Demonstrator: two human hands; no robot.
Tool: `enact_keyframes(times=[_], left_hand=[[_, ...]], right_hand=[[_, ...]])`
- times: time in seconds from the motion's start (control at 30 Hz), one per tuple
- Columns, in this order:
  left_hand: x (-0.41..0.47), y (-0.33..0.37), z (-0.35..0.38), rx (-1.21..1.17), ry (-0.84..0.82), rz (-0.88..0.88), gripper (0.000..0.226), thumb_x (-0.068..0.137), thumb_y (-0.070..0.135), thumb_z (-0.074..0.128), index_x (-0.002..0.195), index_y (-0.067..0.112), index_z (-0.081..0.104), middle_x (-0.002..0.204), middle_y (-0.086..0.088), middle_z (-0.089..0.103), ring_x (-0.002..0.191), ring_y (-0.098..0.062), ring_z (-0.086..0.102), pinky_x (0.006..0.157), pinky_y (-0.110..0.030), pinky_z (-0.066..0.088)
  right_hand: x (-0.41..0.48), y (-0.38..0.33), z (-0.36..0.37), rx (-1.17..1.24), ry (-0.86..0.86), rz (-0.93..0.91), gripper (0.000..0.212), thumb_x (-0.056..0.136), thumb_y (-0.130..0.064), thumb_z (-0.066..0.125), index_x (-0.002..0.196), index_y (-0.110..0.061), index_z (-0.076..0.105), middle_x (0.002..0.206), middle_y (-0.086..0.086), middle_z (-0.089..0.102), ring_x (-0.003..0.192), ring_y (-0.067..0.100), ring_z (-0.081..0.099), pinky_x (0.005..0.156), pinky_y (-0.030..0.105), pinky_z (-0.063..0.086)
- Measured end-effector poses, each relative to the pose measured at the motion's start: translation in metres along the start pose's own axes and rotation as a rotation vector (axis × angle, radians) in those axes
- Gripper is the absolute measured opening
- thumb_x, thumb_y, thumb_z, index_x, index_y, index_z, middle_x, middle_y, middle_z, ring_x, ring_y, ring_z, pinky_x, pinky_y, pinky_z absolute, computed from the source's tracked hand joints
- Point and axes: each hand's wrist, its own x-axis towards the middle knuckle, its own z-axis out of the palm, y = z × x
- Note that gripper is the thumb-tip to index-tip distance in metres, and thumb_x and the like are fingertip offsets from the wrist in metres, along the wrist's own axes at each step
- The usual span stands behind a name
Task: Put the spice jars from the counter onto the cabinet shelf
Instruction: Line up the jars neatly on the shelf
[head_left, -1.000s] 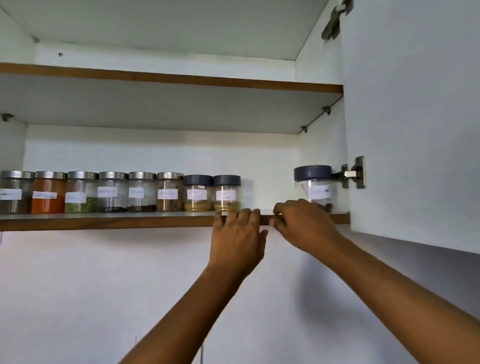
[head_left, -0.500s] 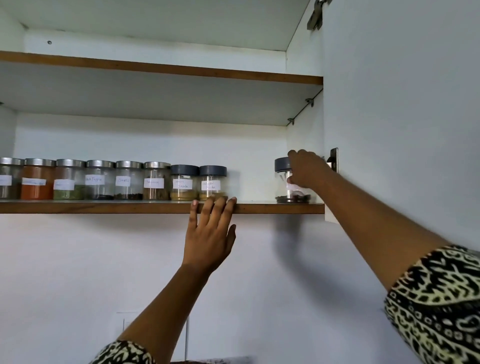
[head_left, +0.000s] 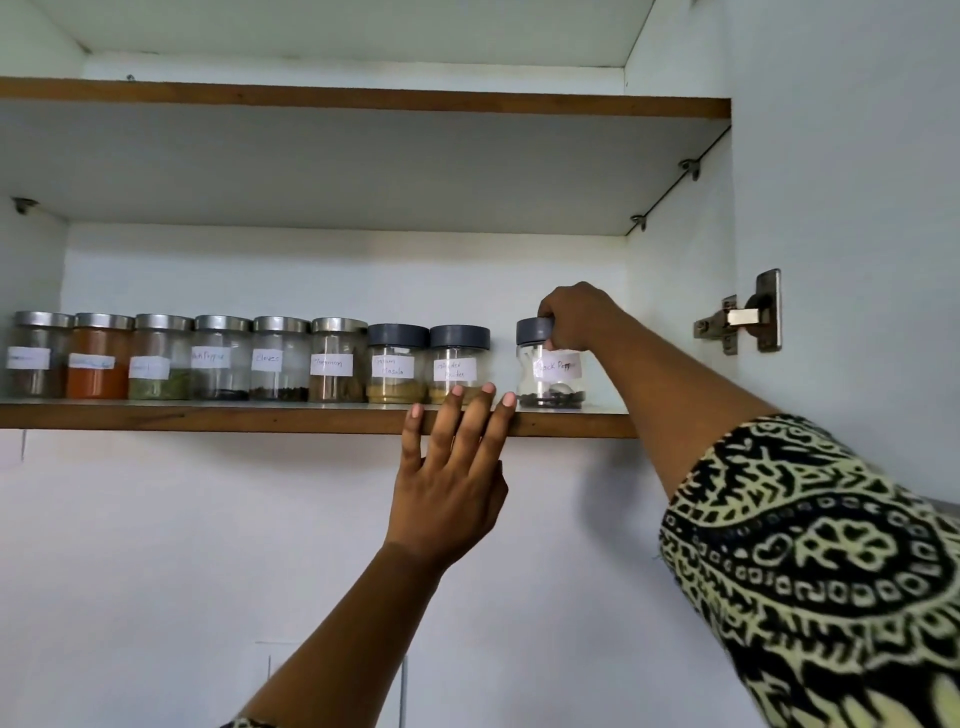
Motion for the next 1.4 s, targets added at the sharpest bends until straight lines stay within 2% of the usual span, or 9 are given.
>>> enact_keyframes(times=[0.1, 0.23, 0.4, 1.0, 1.1, 1.2, 1.27, 1.4], left_hand=[[0.0, -0.002, 0.005, 0.027, 0.043, 0.026, 0.085, 0.079, 0.029, 0.057, 0.151, 0.018, 0.012, 0.149, -0.005, 0.029, 0.14, -0.027, 0.018, 0.114, -0.047, 0.009], [0.0, -0.004, 0.009, 0.051, 0.075, 0.042, 0.089, 0.078, 0.028, 0.058, 0.151, 0.017, 0.01, 0.149, -0.005, 0.029, 0.14, -0.027, 0.017, 0.115, -0.047, 0.008], [0.0, -0.003, 0.012, 0.054, 0.11, 0.04, 0.083, 0.076, 0.026, 0.059, 0.148, 0.017, 0.018, 0.148, -0.004, 0.03, 0.14, -0.026, 0.018, 0.115, -0.045, 0.008], [-0.003, -0.005, 0.02, 0.072, 0.118, 0.037, 0.079, 0.077, 0.021, 0.052, 0.148, 0.02, 0.019, 0.144, -0.002, 0.034, 0.138, -0.024, 0.021, 0.115, -0.042, 0.007], [-0.003, -0.005, 0.016, 0.078, 0.059, 0.033, 0.083, 0.074, 0.017, 0.052, 0.149, 0.02, 0.016, 0.144, -0.003, 0.033, 0.137, -0.025, 0.025, 0.115, -0.043, 0.006], [-0.004, -0.002, 0.003, 0.057, -0.061, 0.018, 0.094, 0.07, 0.017, 0.054, 0.151, 0.019, 0.007, 0.147, -0.004, 0.028, 0.14, -0.026, 0.016, 0.116, -0.043, 0.002], [-0.003, 0.0, -0.01, 0.001, -0.166, 0.003, 0.102, 0.066, 0.017, 0.058, 0.152, 0.018, 0.002, 0.15, -0.005, 0.024, 0.142, -0.027, 0.014, 0.116, -0.043, 0.0], [0.005, 0.001, -0.045, -0.117, -0.439, -0.035, 0.107, 0.06, 0.021, 0.065, 0.151, 0.016, 0.01, 0.153, -0.008, 0.023, 0.142, -0.029, 0.017, 0.116, -0.046, 0.0]], right_hand=[[0.018, -0.009, 0.014, 0.037, 0.012, 0.003, 0.034, 0.074, -0.011, 0.072, 0.108, -0.012, 0.067, 0.11, 0.011, 0.066, 0.102, 0.03, 0.061, 0.077, 0.031, 0.046], [0.036, -0.013, 0.026, 0.048, 0.003, 0.023, 0.028, 0.073, -0.007, 0.07, 0.101, -0.01, 0.071, 0.105, 0.01, 0.067, 0.097, 0.028, 0.063, 0.07, 0.026, 0.044], [0.051, -0.016, 0.035, 0.046, 0.04, 0.021, 0.03, 0.077, -0.005, 0.063, 0.106, -0.009, 0.069, 0.11, 0.012, 0.066, 0.101, 0.031, 0.062, 0.079, 0.032, 0.05], [0.064, -0.015, 0.047, -0.005, 0.012, 0.017, 0.029, 0.08, -0.009, 0.063, 0.109, -0.009, 0.068, 0.112, 0.012, 0.065, 0.102, 0.032, 0.061, 0.081, 0.032, 0.049], [0.054, -0.016, 0.045, -0.01, -0.006, 0.02, 0.042, 0.081, -0.012, 0.064, 0.123, -0.009, 0.058, 0.12, 0.012, 0.061, 0.11, 0.032, 0.057, 0.087, 0.034, 0.05], [0.03, -0.018, 0.039, 0.048, 0.014, 0.028, 0.054, 0.086, -0.011, 0.058, 0.136, -0.008, 0.04, 0.124, 0.016, 0.056, 0.116, 0.034, 0.051, 0.093, 0.039, 0.048], [0.004, -0.021, 0.031, 0.072, 0.027, 0.044, 0.051, 0.088, -0.01, 0.054, 0.137, -0.009, 0.038, 0.124, 0.017, 0.055, 0.116, 0.035, 0.05, 0.091, 0.039, 0.047], [-0.066, -0.035, 0.012, 0.145, 0.052, 0.092, 0.045, 0.09, -0.022, 0.054, 0.132, -0.012, 0.043, 0.124, 0.016, 0.057, 0.115, 0.035, 0.053, 0.088, 0.039, 0.046]])
